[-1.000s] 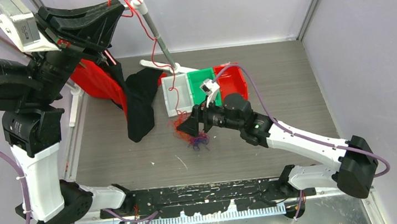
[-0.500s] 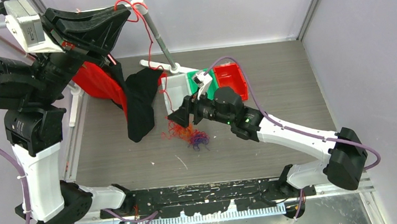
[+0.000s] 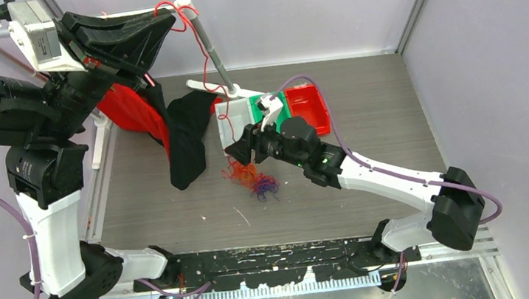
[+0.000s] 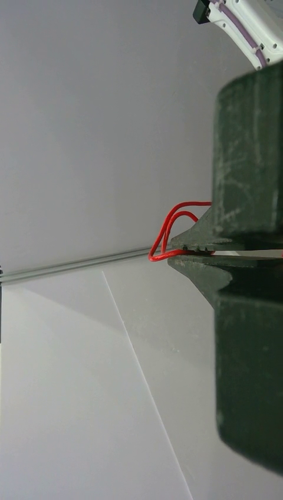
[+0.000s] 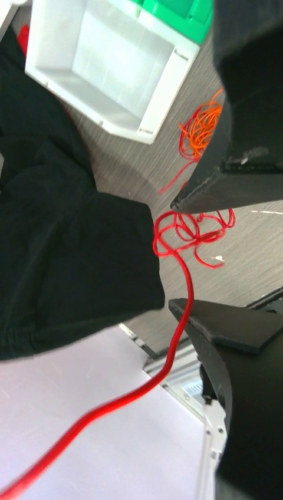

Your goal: Untangle the cables

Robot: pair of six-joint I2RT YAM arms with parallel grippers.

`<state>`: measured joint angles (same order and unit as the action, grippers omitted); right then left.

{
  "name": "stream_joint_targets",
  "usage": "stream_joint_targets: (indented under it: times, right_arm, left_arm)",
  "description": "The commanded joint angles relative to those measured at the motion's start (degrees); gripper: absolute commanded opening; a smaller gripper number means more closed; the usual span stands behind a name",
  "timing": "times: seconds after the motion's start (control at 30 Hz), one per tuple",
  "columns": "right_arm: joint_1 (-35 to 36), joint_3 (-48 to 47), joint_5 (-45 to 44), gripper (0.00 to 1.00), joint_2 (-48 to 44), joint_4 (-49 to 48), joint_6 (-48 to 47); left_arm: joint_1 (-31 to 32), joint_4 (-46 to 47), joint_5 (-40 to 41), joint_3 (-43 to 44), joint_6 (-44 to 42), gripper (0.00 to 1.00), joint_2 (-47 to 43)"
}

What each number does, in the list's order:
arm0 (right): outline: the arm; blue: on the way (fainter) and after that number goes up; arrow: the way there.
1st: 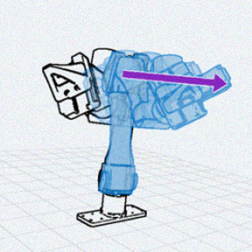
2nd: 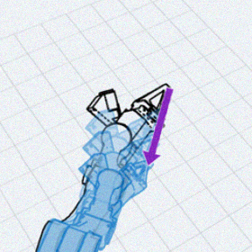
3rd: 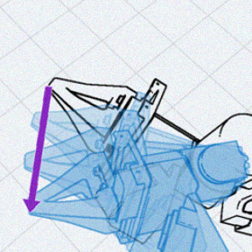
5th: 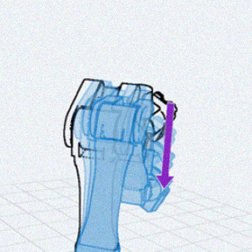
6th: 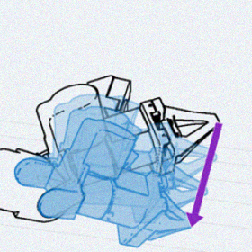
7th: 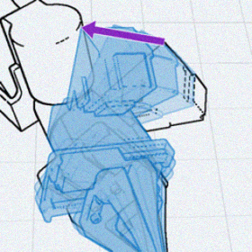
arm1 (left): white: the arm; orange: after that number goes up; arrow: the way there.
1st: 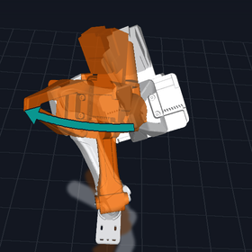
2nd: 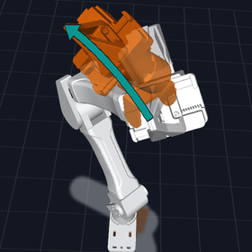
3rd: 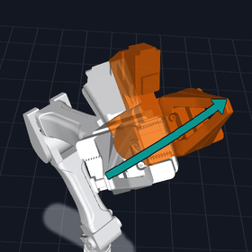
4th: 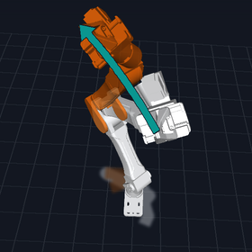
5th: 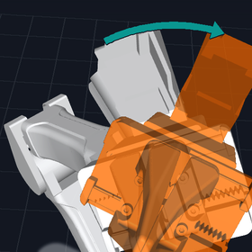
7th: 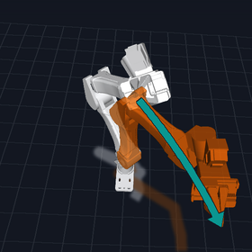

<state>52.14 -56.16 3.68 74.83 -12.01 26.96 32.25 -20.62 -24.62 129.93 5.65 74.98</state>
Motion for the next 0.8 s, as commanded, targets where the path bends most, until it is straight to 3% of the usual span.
stream_joint_targets:
  times: [0.0,0.43,0.77]
  right_arm:
    - [0.3,-1.8,-9.4,0.57,2.2,-4.8,-0.5]
    - [0.3,-1.0,-9.9,0.5,12.5,-15.9,6.6]
    - [0.5,9.4,-8.8,0.46,15.5,-18.8,15.0]
  left_arm:
    - [-0.1,1.0,-0.9,1.7,1.3,0.0,-0.5]
    - [0.0,0.3,-1.8,4.4,1.9,0.0,0.6]
    - [0.0,5.5,2.3,9.4,-1.5,0.0,2.2]
